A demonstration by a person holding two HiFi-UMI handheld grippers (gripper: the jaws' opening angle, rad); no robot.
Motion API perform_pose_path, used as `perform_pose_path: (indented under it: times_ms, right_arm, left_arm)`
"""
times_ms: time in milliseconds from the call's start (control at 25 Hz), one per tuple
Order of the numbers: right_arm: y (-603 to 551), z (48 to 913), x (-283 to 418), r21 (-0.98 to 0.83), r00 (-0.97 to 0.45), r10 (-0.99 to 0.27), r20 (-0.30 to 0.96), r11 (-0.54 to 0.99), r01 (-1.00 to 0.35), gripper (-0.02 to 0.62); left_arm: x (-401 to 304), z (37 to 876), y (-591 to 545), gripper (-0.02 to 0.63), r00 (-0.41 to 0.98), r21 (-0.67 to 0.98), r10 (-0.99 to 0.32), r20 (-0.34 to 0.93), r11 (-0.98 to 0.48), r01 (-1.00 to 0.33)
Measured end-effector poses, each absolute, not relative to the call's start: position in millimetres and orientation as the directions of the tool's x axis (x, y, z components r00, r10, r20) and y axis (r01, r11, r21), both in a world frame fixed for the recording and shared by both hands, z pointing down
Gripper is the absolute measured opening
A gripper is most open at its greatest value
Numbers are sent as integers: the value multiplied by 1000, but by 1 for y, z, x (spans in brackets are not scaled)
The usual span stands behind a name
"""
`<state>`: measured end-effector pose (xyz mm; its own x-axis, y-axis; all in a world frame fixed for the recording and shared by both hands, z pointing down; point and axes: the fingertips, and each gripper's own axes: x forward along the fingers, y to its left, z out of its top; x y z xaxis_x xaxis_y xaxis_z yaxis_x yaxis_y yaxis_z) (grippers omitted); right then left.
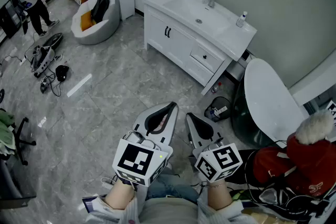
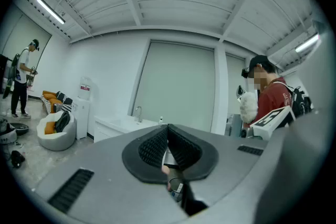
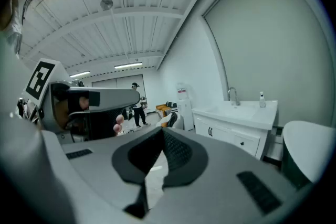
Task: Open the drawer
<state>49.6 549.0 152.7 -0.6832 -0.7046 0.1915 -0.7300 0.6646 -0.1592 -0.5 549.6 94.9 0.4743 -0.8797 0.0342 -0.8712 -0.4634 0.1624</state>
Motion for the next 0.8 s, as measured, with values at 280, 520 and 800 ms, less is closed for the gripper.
perform_pose_path:
  times_ms: [280, 520, 800]
  right_arm:
    - [548, 159, 63, -164, -673, -712, 203, 652, -740, 9]
    - [550, 165, 90, -180, -675, -711, 200, 650, -738, 9]
    - [541, 179, 105, -207, -678, -705, 208, 646, -735, 9]
  left_arm:
    - [7, 94, 549, 17, 465, 165, -885, 28, -455, -875]
    - [26, 96, 555, 17, 452, 152, -892, 25, -443, -883]
    - [32, 113, 546, 17, 427, 162, -902, 54, -414, -896]
